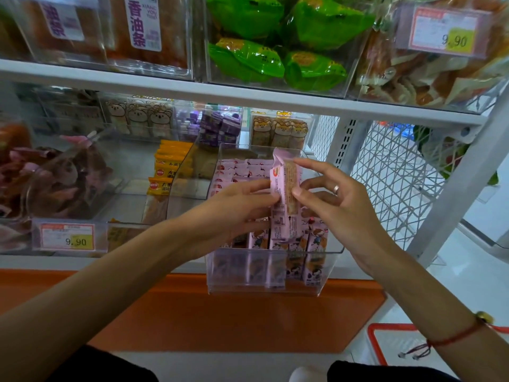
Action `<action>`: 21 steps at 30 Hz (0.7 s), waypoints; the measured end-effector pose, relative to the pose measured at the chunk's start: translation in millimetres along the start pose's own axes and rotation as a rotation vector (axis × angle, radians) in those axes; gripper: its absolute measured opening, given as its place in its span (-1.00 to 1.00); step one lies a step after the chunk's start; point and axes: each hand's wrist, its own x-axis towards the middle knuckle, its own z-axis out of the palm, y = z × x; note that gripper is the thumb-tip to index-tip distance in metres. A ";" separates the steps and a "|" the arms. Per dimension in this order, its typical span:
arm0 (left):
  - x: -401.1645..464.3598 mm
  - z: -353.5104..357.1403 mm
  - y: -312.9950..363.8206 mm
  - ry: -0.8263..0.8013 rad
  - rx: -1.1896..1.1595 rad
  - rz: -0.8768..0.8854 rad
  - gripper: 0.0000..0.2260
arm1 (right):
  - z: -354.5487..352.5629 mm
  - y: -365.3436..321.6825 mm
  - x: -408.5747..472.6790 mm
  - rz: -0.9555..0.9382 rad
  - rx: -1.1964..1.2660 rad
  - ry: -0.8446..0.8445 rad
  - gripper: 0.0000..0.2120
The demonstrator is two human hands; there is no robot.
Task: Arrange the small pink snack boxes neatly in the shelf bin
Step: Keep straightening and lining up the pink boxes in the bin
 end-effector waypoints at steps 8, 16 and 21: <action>-4.5 6.3 6.6 0.274 -0.107 0.206 -0.60 | 11.9 -2.3 -3.7 -0.047 -0.087 -0.003 -0.50; -6.2 5.2 5.6 0.325 0.260 0.317 -0.66 | -2.8 1.1 -1.2 -0.021 -0.003 -0.007 -0.76; -5.1 9.6 4.5 0.260 0.337 0.356 -0.83 | -22.3 8.6 6.4 0.044 0.178 0.088 -0.67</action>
